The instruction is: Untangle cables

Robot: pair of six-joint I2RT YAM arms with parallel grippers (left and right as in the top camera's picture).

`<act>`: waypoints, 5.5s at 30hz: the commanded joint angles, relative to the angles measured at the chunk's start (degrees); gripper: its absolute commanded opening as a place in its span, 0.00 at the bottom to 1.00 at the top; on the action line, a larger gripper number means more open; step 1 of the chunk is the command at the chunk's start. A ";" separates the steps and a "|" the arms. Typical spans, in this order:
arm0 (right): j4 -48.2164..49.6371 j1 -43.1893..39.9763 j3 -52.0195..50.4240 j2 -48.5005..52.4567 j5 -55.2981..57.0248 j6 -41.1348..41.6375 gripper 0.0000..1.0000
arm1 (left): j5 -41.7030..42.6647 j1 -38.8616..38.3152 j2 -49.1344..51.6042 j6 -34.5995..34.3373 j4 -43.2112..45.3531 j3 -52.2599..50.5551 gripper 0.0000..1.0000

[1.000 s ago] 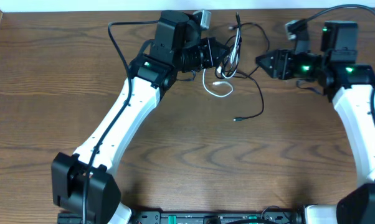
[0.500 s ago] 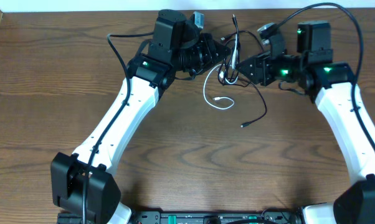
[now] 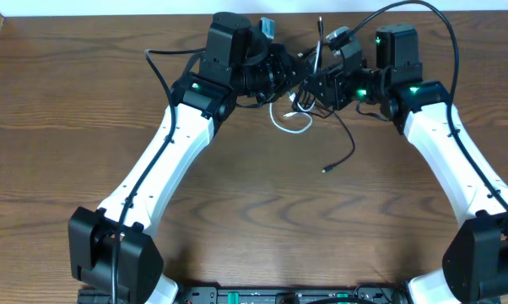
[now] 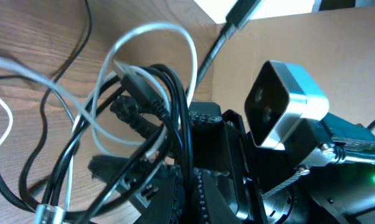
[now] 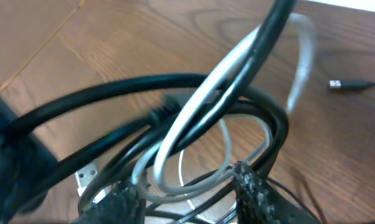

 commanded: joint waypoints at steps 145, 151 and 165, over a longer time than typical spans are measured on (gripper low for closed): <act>-16.96 1.88 -2.23 -3.43 10.93 1.44 0.46 | -12.17 0.72 -5.38 35.85 -9.90 1.42 0.08; -11.78 1.88 -2.23 -3.43 9.60 2.23 0.51 | -6.78 0.74 -10.12 30.93 -8.26 2.19 0.08; -4.15 1.95 -2.23 -3.43 5.73 2.23 0.51 | -4.59 0.72 -19.21 30.75 -9.79 2.16 0.08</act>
